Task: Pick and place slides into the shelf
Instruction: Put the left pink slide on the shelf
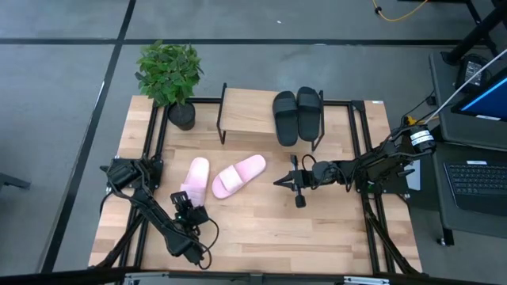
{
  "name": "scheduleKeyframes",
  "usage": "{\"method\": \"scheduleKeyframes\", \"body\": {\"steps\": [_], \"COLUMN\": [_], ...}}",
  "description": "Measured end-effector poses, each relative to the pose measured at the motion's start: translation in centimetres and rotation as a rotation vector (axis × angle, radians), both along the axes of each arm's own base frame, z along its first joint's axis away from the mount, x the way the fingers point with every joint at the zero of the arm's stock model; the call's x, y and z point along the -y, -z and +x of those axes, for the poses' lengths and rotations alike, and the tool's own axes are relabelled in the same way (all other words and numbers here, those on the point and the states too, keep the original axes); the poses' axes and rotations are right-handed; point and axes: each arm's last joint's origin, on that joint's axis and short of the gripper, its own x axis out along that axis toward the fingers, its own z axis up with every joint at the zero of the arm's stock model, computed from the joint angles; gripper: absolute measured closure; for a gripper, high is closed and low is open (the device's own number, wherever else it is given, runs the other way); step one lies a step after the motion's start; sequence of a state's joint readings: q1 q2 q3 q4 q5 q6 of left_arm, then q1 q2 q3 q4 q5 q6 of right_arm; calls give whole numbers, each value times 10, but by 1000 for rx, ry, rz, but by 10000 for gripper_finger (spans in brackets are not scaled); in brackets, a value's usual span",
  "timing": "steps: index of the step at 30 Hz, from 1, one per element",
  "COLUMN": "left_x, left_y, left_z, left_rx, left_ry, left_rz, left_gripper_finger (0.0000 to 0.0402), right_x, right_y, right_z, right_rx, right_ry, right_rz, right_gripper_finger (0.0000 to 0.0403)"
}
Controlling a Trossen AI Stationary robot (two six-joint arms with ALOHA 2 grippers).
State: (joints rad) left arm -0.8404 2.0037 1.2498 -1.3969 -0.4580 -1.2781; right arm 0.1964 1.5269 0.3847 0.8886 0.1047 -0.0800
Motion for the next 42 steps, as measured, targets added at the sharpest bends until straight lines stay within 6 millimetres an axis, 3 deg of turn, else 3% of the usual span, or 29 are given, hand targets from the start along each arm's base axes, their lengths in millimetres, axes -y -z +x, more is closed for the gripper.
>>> {"method": "scheduleKeyframes", "body": {"steps": [15,25,42], "left_x": [-15,-18,-9], "left_y": [-1,-1,-11], "left_z": [9,12,-7], "left_rx": [-25,-23,142], "left_ry": [-57,-83,-205], "left_rz": [29,25,152], "left_gripper_finger": [282,392,401], "right_x": [0,0,0], "right_y": [0,0,0], "right_z": [0,0,0], "right_rx": [5,4,3], "right_ry": [0,0,5], "right_rz": [1,1,18], "right_gripper_finger": [393,393,393]}}
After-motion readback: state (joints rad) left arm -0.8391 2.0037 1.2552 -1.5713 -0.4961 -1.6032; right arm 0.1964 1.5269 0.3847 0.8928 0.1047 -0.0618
